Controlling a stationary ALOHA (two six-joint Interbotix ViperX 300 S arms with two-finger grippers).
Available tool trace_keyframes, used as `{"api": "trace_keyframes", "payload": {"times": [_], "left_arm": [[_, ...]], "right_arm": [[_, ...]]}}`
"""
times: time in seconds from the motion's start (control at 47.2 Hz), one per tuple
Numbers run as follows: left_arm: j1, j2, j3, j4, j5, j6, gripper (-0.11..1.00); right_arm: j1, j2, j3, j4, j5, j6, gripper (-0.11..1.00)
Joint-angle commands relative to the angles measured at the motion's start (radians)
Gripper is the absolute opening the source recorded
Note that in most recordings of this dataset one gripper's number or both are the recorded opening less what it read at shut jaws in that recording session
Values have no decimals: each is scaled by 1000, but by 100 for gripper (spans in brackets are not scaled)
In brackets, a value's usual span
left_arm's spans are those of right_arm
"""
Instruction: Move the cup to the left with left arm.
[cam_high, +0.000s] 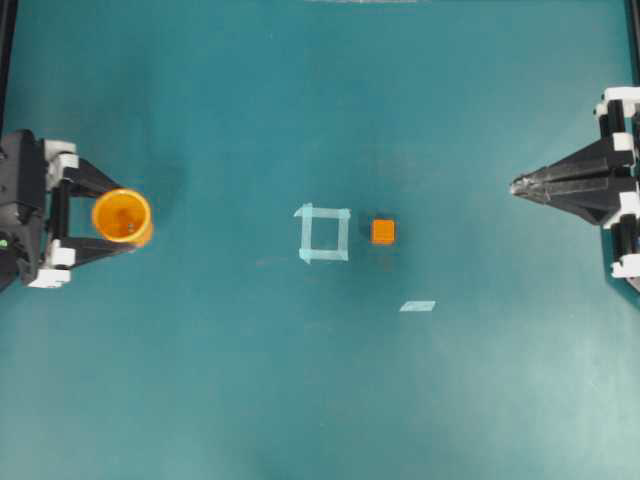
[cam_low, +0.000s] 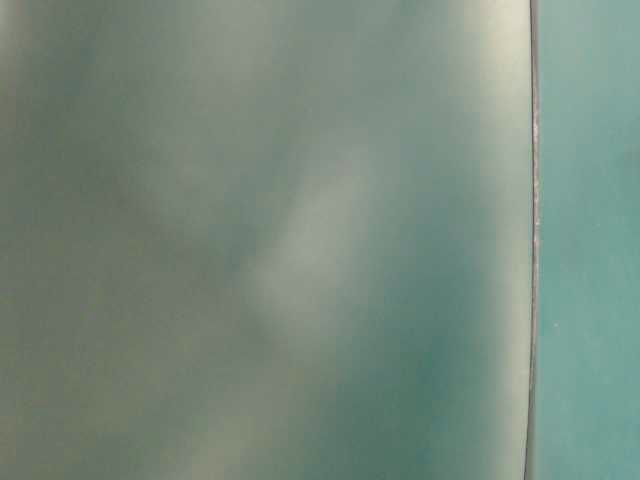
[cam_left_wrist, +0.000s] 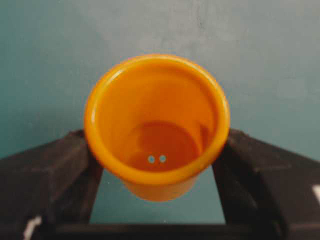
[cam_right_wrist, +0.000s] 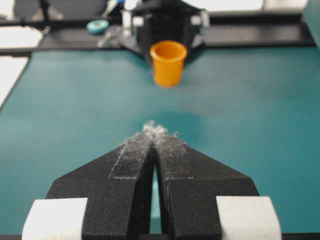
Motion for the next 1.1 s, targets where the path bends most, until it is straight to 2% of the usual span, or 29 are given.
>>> {"api": "trace_keyframes", "payload": {"times": [0.0,0.085,0.191,0.36,0.636,1.081], "left_arm": [[0,-74,-9,-2,55,3,65],[-2,-144,-9,0,130,2,65],[-2,-183,-9,0,153,2,65],[-5,-172,-8,-2,152,0,65],[-61,-166,-8,-3,175,0,65],[-61,-166,-9,-2,183,2,65]], "right_arm": [[-2,8,-34,3,-11,2,0],[-3,9,-34,3,-11,2,0],[-5,14,-34,3,-11,2,0],[-5,15,-34,3,-11,2,0],[-3,15,-37,3,-6,2,0],[-5,15,-37,3,-5,2,0]]}}
